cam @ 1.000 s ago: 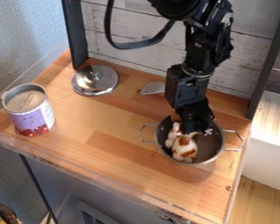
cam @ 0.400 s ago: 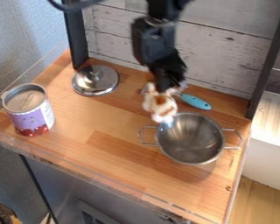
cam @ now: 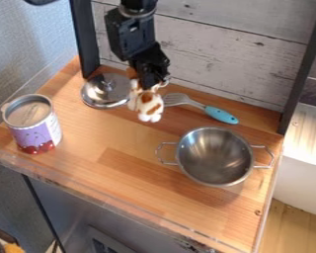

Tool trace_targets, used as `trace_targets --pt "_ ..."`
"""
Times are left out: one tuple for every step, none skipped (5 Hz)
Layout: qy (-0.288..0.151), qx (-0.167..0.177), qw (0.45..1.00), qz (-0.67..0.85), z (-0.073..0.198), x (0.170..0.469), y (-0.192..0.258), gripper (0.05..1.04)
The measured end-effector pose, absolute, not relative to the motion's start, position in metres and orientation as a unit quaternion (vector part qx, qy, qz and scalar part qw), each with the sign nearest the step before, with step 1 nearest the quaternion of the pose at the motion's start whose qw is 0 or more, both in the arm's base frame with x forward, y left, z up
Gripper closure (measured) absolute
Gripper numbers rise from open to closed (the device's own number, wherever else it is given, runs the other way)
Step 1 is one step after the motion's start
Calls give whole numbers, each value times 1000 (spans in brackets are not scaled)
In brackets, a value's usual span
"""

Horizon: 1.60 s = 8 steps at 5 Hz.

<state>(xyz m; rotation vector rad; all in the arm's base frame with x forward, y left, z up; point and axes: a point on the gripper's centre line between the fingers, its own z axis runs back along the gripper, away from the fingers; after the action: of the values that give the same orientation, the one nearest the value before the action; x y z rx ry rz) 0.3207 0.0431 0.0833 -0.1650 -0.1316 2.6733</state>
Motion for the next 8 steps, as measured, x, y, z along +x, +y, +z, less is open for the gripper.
trace_targets --pt "-63 -28 209 976 56 331 68 962" --pt "-67 -13 217 974 30 338 76 962" --pt "-68 -9 220 973 26 342 79 924" --pt "-60 -7 210 976 25 339 83 692" --pt "-59 -13 202 978 31 337 85 379" --pt "-53 -10 198 979 30 335 85 114" --pt "-45 -20 194 980 40 334 81 77" --pt "-43 -26 189 981 58 331 79 83"
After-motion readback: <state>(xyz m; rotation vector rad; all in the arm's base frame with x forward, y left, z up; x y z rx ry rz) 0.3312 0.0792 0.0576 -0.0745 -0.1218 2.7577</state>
